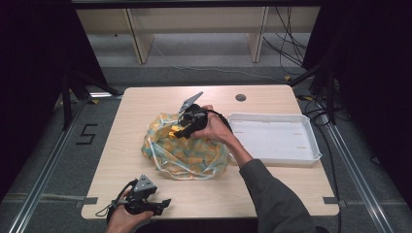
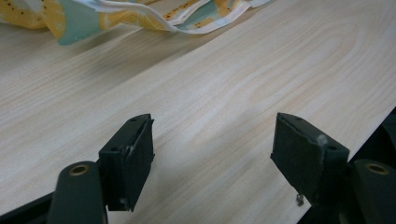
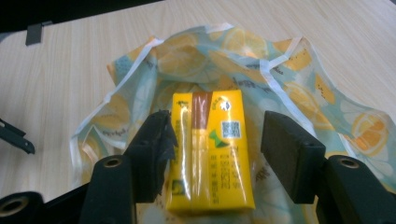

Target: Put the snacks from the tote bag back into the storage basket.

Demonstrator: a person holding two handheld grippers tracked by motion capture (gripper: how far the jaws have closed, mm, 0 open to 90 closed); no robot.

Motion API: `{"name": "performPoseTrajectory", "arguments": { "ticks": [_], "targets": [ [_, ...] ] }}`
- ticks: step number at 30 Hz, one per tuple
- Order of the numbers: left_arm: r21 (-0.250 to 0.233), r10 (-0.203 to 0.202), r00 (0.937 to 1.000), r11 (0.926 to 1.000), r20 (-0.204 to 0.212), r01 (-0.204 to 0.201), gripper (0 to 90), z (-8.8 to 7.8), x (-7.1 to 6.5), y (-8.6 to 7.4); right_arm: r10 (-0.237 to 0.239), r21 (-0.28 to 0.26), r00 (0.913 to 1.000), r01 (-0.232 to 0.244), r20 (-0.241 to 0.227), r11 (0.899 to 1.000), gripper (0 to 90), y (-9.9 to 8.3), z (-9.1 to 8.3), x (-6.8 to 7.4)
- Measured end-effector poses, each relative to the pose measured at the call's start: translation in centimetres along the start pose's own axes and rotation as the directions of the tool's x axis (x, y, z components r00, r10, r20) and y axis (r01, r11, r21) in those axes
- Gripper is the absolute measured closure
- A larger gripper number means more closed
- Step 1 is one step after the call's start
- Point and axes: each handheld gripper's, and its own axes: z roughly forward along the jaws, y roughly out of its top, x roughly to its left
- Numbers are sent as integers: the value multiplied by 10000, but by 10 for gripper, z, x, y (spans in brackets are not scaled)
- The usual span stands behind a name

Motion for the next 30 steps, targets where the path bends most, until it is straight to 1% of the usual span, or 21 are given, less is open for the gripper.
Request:
{"name": "performPoseTrajectory", "arguments": {
  "ticks": [1, 2, 3, 5, 7, 8, 9, 13, 14, 15, 16, 18, 19, 21, 23, 24, 25, 26, 27, 28, 30],
  "targets": [
    [-3, 31, 10000, 10000, -4, -31, 289, 0, 0, 0, -54, 28, 10000, 54, 34, 10000, 448, -1, -1, 1],
    [-21, -122, 9999, 9999, 4, 122, 290, 1, -2, -1, -28, 58, 9999, 28, 102, 10000, 475, -4, -2, 3],
    [-21, -122, 9999, 9999, 4, 122, 290, 1, -2, -1, -175, 20, 9998, 174, 79, 9998, 482, -5, -2, 2],
    [56, 41, 10000, 10000, 26, -41, 291, 1, -2, 0, -171, 44, 9998, 171, 76, 9998, 502, -7, -3, 3],
    [-3, 38, 10000, 10000, -13, -38, 291, 2, -3, 0, -106, -7, 9999, 106, 50, 9999, 503, -7, -2, 4],
    [103, -20, 10000, 9999, 87, 19, 292, 2, -3, 0, -168, 48, 9998, 168, 107, 9998, 503, -7, -2, 4],
    [43, -80, 10000, 10000, 56, 79, 291, 2, -3, 0, -264, 3, 9996, 264, 100, 9997, 501, -7, 0, 3],
    [22, -72, 10000, 10000, 42, 72, 293, 2, -3, -1, -323, 248, 9994, 320, 134, 9992, 492, -7, 4, 3],
    [17, -68, 10000, 10000, 66, 68, 293, 2, -3, -1, -211, 425, 9996, 203, 184, 9989, 488, -8, 8, 4],
    [17, -68, 10000, 10000, 66, 68, 293, 2, -3, -1, -211, 425, 9996, 203, 184, 9989, 488, -8, 8, 4],
    [58, -61, 10000, 10000, 69, 61, 293, 2, -3, -1, -306, 395, 9995, 302, 101, 9988, 485, -8, 10, 3],
    [31, -69, 10000, 10000, 50, 68, 293, 2, -3, -1, -197, 370, 9998, 194, 74, 9991, 484, -9, 12, 2],
    [42, 57, 10000, 10000, 30, -58, 293, 2, -3, 0, -161, 418, 9999, 159, 28, 9990, 483, -9, 11, 2],
    [29, -83, 9999, 10000, 67, 82, 293, 2, -3, -1, -145, 422, 9999, 147, -38, 9990, 485, -9, 12, 0],
    [39, -89, 9999, 10000, 103, 89, 293, 2, -3, -1, -197, 421, 9998, 194, 62, 9989, 499, -9, 11, 2],
    [24, 49, 10000, 10000, 40, -49, 293, 2, -2, 0, -313, 413, 9995, 308, 102, 9987, 501, -8, 11, 2],
    [74, 6, 10000, 10000, -19, -6, 293, 2, -2, 0, -288, 369, 9995, 284, 105, 9989, 505, -8, 11, 2],
    [-35, -72, 9999, 10000, 74, 72, 293, 2, -2, -1, -350, 348, 9993, 345, 153, 9988, 508, -8, 11, 2],
    [35, 47, 9999, 10000, 111, -48, 293, 2, -2, -1, -459, 369, 9987, 451, 223, 9983, 511, -8, 10, 2],
    [86, 0, 9999, 10000, 108, -1, 294, 1, -2, 0, -499, 297, 9982, 489, 332, 9984, 517, -7, 9, 2],
    [50, -18, 10000, 10000, 89, 17, 293, 2, -2, -1, -533, 273, 9981, 524, 319, 9983, 519, -6, 8, 2]
  ]
}}
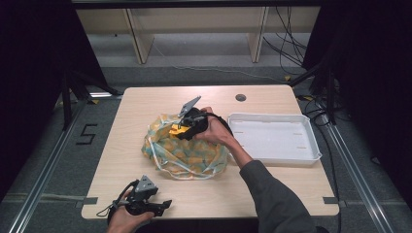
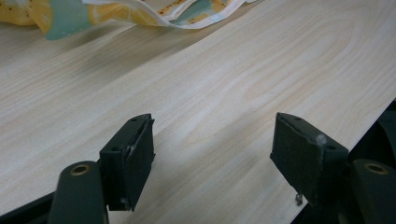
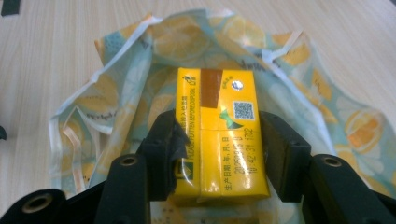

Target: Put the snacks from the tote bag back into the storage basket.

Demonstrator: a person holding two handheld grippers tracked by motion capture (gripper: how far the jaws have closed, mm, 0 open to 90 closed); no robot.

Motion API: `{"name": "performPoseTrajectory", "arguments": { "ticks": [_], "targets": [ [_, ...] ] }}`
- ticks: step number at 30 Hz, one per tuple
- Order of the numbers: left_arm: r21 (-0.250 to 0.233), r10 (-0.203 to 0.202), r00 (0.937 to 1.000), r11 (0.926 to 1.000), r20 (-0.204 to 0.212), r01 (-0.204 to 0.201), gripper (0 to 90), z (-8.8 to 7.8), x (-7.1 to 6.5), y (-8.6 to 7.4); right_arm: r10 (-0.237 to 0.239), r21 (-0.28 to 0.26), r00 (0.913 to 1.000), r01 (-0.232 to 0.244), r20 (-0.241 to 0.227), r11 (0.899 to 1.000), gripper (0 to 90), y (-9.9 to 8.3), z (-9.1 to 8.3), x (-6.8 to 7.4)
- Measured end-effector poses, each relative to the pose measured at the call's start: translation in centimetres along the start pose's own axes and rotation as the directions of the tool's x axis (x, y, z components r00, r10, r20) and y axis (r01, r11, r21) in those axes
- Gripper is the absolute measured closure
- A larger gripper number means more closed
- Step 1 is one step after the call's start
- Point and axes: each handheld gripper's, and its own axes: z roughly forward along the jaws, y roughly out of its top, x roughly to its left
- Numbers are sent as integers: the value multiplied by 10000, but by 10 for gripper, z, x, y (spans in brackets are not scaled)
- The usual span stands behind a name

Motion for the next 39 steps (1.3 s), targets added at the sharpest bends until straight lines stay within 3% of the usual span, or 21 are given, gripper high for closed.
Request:
{"name": "performPoseTrajectory", "arguments": {
  "ticks": [2, 5, 8, 9, 11, 14, 24, 39],
  "targets": [
    [127, -4, 10000, 9999, -69, 4, 293, 0, 0, 0, -84, -27, 10000, 84, -29, 10000, 524, 4, -4, 0],
    [-50, 32, 10000, 10000, -54, -32, 294, 1, 0, 0, -422, 117, 9991, 422, -47, 9990, 532, 9, -8, 2],
    [-18, -56, 10000, 10000, -15, 56, 293, 0, -1, 0, -237, 509, 9996, 246, -181, 9984, 531, 10, -5, 2],
    [16, 75, 10000, 10000, 42, -75, 293, 0, -1, 0, -286, 493, 9994, 294, -174, 9984, 531, 10, -4, 1],
    [-34, -110, 9999, 9999, 22, 110, 293, 1, -2, 0, -204, 557, 9996, 215, -209, 9982, 528, 9, -4, 1],
    [2, 84, 10000, 10000, 33, -84, 293, 0, -1, 0, -147, 650, 9995, 165, -280, 9977, 526, 9, -5, 1],
    [-11, 57, 10000, 10000, 48, -57, 293, 1, -2, 0, -289, 776, 9987, 321, -425, 9965, 515, 11, 0, 5],
    [-1, 50, 10000, 10000, 64, -50, 294, 1, -2, 0, -534, 992, 9985, 545, -136, 9936, 524, 13, 7, 9]
  ]
}}
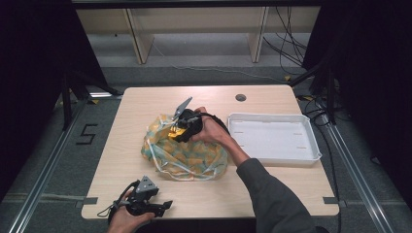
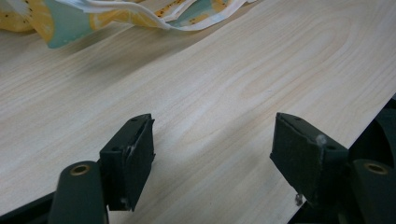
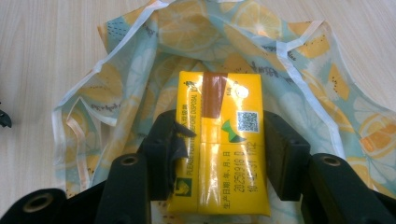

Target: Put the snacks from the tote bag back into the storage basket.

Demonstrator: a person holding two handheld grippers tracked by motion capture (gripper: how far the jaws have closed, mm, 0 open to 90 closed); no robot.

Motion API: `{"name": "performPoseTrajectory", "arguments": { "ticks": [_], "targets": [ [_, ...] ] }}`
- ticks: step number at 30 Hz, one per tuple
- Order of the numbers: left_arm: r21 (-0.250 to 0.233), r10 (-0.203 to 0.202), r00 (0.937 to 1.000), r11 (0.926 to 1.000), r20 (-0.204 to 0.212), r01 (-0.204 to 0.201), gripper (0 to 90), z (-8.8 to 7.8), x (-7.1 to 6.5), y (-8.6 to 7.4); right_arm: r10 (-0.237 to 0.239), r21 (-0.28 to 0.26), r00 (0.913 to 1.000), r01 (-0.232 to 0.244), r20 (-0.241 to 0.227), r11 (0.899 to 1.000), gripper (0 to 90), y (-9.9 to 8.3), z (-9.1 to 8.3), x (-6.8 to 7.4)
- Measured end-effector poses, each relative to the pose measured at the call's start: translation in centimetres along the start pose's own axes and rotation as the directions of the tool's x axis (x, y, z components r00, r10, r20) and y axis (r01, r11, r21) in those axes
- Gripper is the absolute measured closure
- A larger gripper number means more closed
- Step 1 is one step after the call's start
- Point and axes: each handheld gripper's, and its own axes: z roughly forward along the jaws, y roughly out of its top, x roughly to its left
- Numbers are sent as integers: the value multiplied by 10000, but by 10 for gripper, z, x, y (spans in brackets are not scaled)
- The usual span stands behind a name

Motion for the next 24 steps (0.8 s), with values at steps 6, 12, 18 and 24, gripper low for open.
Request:
{"name": "performPoseTrajectory", "arguments": {
  "ticks": [6, 12, 18, 24],
  "targets": [
    [-20, -146, 9999, 9999, 2, 146, 296, 0, 0, 0, -162, -41, 9998, 162, -60, 9999, 534, 0, -1, 3],
    [-28, -156, 9999, 9999, -22, 156, 296, 0, 0, 0, -293, -341, 9995, 297, 112, 9990, 535, 6, -12, 3],
    [-32, -5, 10000, 10000, -65, 4, 296, -1, 1, 0, -421, -581, 9988, 436, 268, 9974, 534, 19, -33, 3],
    [-68, -148, 9998, 9999, -125, 147, 294, 0, 1, 0, -524, -999, 9979, 560, 390, 9934, 535, 31, -60, 5]
  ]
}}
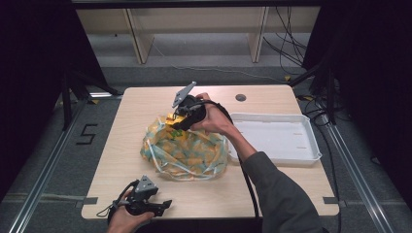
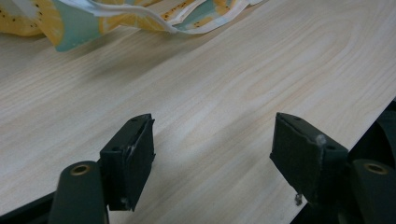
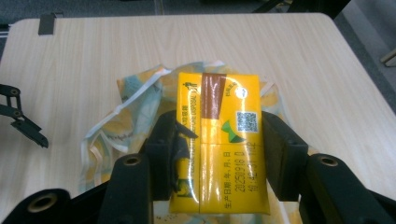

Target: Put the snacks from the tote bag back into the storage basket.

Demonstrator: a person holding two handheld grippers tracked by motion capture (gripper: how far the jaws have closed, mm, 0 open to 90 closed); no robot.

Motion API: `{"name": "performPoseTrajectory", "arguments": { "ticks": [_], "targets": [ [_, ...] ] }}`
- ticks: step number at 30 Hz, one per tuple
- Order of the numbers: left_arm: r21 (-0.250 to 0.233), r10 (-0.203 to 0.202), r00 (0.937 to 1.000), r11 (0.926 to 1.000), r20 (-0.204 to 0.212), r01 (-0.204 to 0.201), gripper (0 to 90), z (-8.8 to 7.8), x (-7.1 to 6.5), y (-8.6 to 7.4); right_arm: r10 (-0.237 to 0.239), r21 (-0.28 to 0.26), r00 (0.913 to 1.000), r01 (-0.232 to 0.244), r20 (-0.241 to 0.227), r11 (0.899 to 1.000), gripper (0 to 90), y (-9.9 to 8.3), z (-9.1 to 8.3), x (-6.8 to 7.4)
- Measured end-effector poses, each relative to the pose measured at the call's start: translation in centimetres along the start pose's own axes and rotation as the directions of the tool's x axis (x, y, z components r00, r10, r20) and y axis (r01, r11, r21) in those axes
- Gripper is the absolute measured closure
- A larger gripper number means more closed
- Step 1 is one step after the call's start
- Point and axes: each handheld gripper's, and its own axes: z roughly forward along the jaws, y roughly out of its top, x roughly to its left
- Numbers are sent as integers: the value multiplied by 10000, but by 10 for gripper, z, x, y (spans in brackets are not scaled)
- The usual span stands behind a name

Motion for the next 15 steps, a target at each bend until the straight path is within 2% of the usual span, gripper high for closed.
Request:
{"name": "performPoseTrajectory", "arguments": {
  "ticks": [4, 6, 7, 11, 15],
  "targets": [
    [-15, -43, 9999, 10000, 94, 43, 289, -1, 0, 0, -111, -121, 9999, 112, 25, 9999, 534, 4, -12, 1],
    [-47, -38, 10000, 10000, 5, 39, 288, -1, 1, 0, 6, -180, 10000, -6, 39, 9998, 535, 4, -21, 3],
    [-3, 39, 10000, 10000, 67, -39, 289, -2, 1, 0, -137, -262, 9999, 139, 66, 9996, 534, 4, -26, 2],
    [-28, -12, 10000, 10000, -27, 12, 286, -2, 1, 0, -141, -365, 9997, 149, 204, 9992, 535, -3, -50, 4],
    [24, 161, 9998, 9999, -83, -161, 284, -2, 2, 1, -137, -422, 9995, 148, 274, 9990, 535, -8, -63, 4]
  ]
}}
